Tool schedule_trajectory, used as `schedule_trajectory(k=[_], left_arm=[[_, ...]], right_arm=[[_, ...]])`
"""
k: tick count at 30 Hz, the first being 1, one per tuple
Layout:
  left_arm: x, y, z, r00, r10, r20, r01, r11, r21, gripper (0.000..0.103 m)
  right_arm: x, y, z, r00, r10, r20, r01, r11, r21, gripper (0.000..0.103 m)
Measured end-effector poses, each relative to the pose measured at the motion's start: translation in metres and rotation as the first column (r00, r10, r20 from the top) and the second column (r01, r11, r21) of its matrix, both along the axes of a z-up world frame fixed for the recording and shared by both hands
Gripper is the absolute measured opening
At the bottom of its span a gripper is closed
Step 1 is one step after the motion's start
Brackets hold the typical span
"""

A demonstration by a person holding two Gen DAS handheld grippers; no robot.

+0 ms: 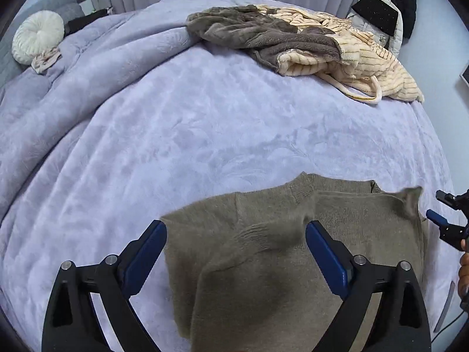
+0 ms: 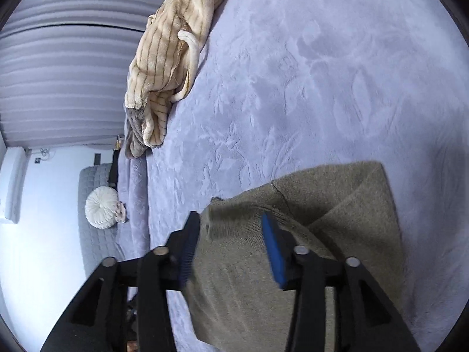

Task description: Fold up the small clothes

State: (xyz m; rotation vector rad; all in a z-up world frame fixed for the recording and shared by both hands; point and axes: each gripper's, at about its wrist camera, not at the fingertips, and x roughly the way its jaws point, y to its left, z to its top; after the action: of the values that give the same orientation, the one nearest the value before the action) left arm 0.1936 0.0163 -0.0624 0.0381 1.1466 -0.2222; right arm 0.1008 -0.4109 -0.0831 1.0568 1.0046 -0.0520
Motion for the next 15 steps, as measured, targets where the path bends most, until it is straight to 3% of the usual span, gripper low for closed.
schedule_trajectory(k=[2, 4, 5, 8, 12, 15], left_arm=[[0.000, 0.001, -0.002, 1.000, -0.005, -0.016, 0.005, 1.000, 0.016, 0.096], [0.001, 0.001, -0.012, 0.997, -0.016, -0.070, 0.015, 1.000, -0.020, 0.096], [0.001, -0.001, -0.019, 0.994, -0.026, -0.103, 0.021, 0.999, -0.045, 0.096], [0.002, -0.018, -0.043, 0.980, -0.070, -0.185, 0.048, 0.992, -0.120, 0.096], [0.012, -0.034, -0.074, 0.983, -0.037, -0.178, 0.024, 0.997, -0.072, 0.096], [0.027, -0.019, -0.088, 0.987, 0.035, -0.156, -0.038, 0.999, -0.014, 0.096]], right_arm=[[0.000, 0.007, 0.010, 0.999, 0.045, -0.014, -0.046, 0.996, -0.081, 0.054], [-0.002, 0.016, 0.015, 0.996, 0.091, -0.020, -0.092, 0.987, -0.134, 0.042], [0.000, 0.023, 0.014, 0.992, 0.122, -0.041, -0.127, 0.979, -0.158, 0.028], [0.011, 0.042, 0.000, 0.974, 0.202, -0.106, -0.221, 0.952, -0.211, 0.023], [0.021, 0.052, -0.034, 0.954, 0.220, -0.205, -0.268, 0.930, -0.253, 0.023], [0.018, 0.040, -0.046, 0.962, 0.180, -0.203, -0.229, 0.941, -0.251, 0.015]])
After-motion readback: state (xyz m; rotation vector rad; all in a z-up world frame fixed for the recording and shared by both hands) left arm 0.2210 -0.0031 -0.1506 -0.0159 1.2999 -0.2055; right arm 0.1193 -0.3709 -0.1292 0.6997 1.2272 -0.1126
